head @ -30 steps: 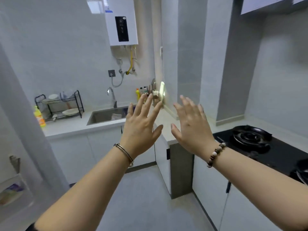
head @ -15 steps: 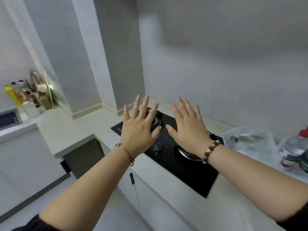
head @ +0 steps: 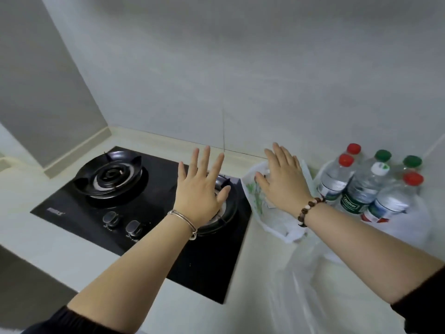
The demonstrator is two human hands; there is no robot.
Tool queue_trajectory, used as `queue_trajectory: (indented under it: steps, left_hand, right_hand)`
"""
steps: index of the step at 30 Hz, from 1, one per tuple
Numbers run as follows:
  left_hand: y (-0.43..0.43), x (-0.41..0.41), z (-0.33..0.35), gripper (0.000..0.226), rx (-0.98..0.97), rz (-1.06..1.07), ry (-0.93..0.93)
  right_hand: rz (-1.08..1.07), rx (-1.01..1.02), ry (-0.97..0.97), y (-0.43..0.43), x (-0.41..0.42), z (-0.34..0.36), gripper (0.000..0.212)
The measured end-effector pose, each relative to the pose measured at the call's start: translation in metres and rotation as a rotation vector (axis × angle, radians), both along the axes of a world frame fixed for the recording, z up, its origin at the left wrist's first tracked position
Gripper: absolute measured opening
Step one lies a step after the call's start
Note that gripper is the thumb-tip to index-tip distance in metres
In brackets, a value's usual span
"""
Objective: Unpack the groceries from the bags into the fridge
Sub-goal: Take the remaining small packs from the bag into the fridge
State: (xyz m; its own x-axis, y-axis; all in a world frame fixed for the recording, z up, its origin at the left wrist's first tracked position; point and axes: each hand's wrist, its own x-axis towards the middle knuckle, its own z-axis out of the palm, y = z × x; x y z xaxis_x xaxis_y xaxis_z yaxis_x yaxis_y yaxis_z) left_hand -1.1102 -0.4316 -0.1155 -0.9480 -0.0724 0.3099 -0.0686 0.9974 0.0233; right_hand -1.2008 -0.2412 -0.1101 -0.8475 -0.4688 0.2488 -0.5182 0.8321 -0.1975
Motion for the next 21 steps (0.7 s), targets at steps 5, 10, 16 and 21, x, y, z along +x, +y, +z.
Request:
queue_trajectory:
  steps: [5, 10, 16, 21]
  left_hand:
    - [0.012, -0.046, -0.033, 0.077, 0.071, -0.151, -0.13]
    - [0.034, -0.098, -0.068, 0.056, 0.223, -0.396, -0.286]
    - [0.047, -0.151, -0.108, 0.023, 0.156, -0.422, -0.44]
    - [0.044, -0.176, -0.138, 0.034, 0.09, -0.465, -0.472]
  right_hand:
    - [-0.172, 0.01, -0.098, 0.037, -0.036, -0.036, 0.061]
    - [-0.174, 0.006, -0.277, 0.044, -0.055, -0.071, 0.049]
    - [-0.113, 0.144, -0.618, 0.029, -0.078, -0.117, 0.055]
    - [-0.089, 0.228, -0.71, 0.018, -0.091, -0.148, 0.061]
